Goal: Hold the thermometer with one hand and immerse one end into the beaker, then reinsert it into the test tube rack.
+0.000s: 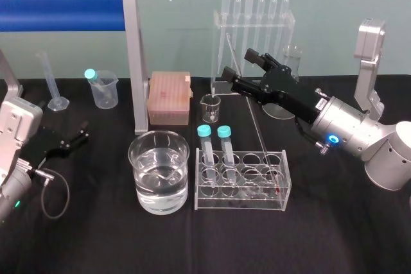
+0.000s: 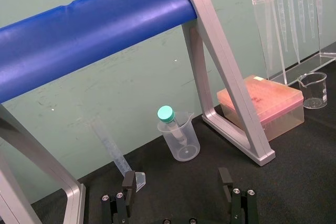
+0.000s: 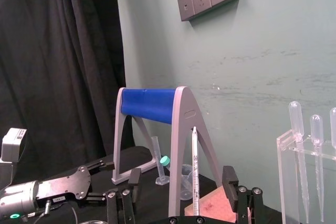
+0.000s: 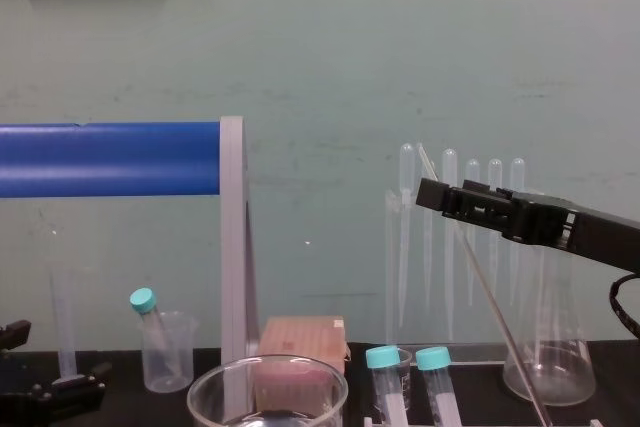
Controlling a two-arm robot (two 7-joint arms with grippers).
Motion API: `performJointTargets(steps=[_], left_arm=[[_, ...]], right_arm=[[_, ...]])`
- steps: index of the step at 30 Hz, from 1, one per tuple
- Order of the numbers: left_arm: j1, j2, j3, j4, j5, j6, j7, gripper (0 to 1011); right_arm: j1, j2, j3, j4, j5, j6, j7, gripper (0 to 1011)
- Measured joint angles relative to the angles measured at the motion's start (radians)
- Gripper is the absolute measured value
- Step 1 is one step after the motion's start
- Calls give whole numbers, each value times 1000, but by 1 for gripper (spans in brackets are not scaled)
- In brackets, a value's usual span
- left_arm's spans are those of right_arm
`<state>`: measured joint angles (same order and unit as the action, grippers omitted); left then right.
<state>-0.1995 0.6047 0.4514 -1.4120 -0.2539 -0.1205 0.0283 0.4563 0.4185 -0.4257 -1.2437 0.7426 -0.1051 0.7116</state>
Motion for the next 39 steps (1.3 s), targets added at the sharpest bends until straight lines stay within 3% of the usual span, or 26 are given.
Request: performJointTargets(steps=[14,18,21,24,28,31,35,39], left_arm=[[0,0,0,0,0,0,0,1008],[0,0,0,0,0,0,0,1008],[0,0,0,0,0,0,0,1008],[0,0,0,0,0,0,0,1008],[0,0,0,0,0,0,0,1008],[0,0,0,0,0,0,0,1008],[0,0,0,0,0,0,0,1008],[0,0,0,0,0,0,0,1008]], right_arm=[[0,0,0,0,0,0,0,1003],[-11,7,12,-36,-13,-14,-29,1003],[-37,21,39,-102,-46,-34,-100,1003],[-72,41,72,-189,-106,-36,-220,1003],[-141,66,130,-326,-227,21,-463,1003],[-175,71,155,-373,-273,89,-569,1003],[-203,65,165,-377,-288,171,-625,1003],[-221,53,162,-346,-291,214,-631,1003]])
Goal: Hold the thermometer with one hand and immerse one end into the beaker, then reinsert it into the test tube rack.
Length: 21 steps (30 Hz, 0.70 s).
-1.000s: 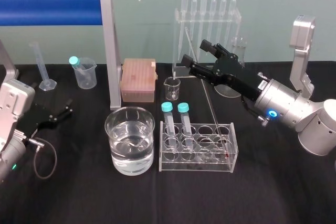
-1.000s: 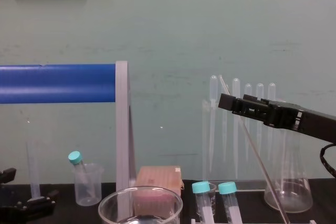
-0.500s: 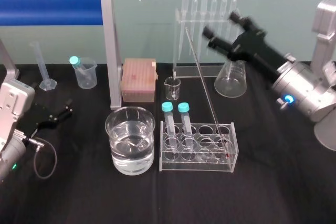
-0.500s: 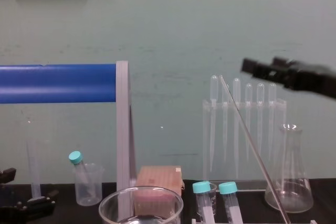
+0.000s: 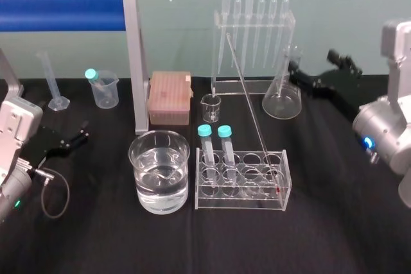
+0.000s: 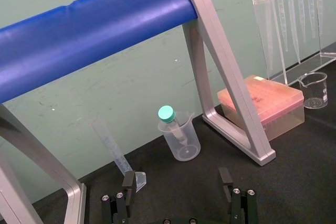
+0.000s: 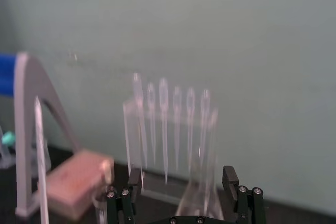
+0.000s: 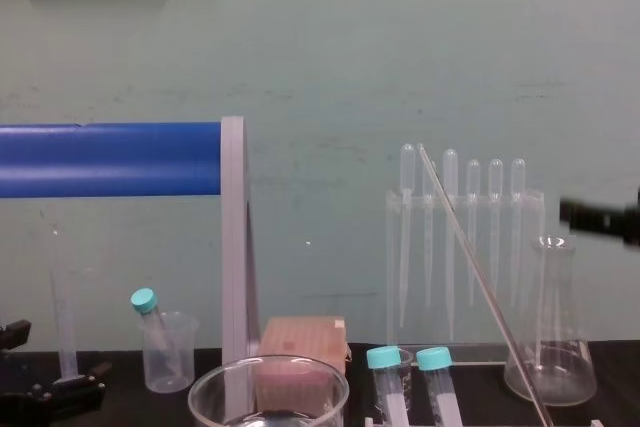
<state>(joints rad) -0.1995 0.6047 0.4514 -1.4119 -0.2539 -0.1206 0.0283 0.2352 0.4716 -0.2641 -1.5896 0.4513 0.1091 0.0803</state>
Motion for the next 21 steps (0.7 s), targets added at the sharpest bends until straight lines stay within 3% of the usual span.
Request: performJointTargets(steps=[8,21], left_arm=[[0,0,0,0,0,0,0,1008],[0,0,0,0,0,0,0,1008]], right_arm=[[-33,-26,-2,66,1,19,25,1003],[-38,-32,6,78,1,16,42,1003]])
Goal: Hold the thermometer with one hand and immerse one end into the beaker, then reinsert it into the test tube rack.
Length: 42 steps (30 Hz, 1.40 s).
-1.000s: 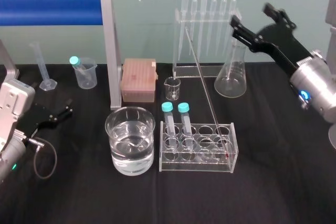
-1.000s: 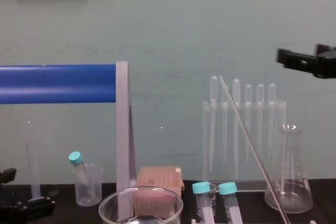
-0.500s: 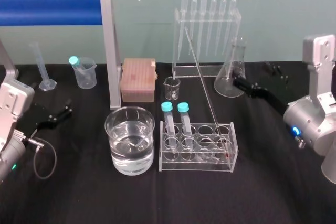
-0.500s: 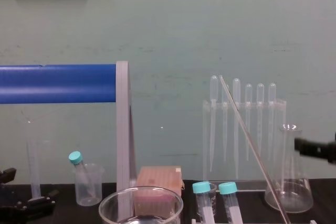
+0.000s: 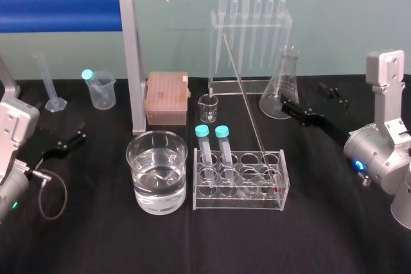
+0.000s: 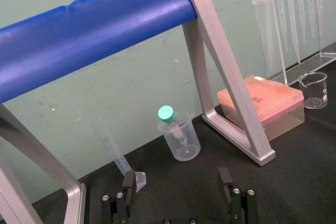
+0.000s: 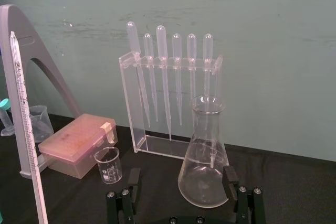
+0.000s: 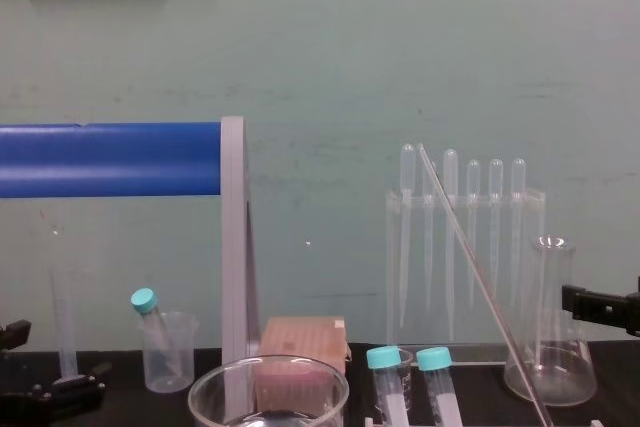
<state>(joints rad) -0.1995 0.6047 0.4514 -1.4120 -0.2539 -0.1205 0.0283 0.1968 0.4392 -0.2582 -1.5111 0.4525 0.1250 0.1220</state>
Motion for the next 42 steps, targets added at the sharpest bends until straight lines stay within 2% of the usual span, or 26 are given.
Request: performJointTargets(steps=[42], left_arm=[[0,0,0,0,0,0,0,1008]], right_arm=[[1,2,-1,-4,-1,0,-7,1003]])
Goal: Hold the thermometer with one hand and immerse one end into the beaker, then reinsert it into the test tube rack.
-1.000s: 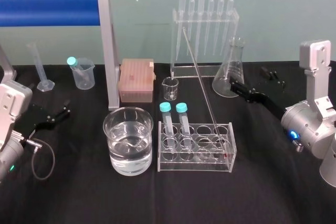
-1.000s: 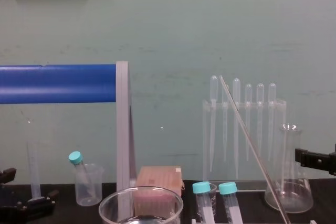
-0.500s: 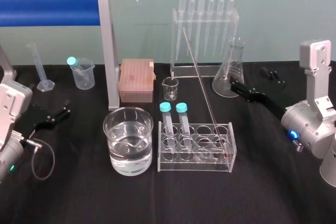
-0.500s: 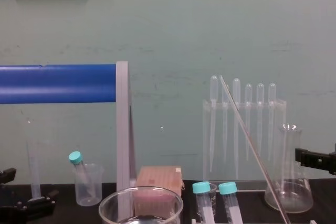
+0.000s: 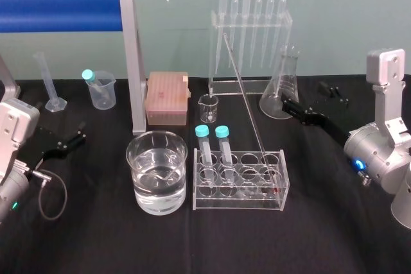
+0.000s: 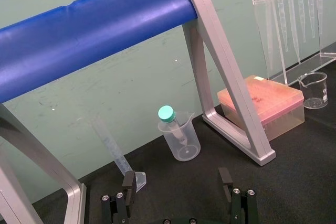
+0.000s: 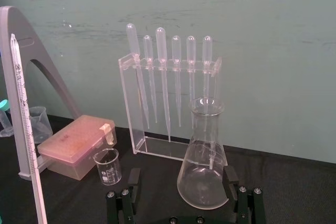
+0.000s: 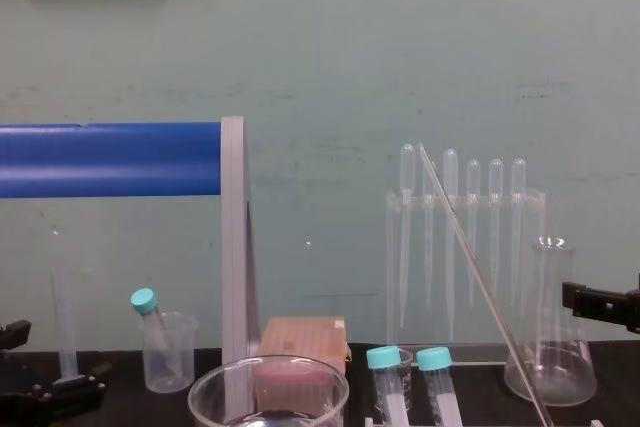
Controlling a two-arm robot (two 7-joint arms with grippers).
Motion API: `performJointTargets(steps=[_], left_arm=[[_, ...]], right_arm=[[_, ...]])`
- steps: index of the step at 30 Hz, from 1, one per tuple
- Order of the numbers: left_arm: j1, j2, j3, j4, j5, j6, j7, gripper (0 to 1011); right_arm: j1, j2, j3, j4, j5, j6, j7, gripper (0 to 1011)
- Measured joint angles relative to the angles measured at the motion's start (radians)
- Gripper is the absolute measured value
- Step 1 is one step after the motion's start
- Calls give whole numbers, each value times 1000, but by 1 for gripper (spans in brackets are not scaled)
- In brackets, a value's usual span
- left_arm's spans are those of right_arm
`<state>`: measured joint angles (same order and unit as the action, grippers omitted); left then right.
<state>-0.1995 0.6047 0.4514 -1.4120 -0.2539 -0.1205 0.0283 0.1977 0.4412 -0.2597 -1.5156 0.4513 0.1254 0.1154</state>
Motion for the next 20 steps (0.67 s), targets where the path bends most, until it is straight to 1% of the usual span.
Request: performJointTargets(steps=[20], left_arm=[[0,0,0,0,0,0,0,1008]], right_arm=[[0,0,0,0,0,0,0,1003]])
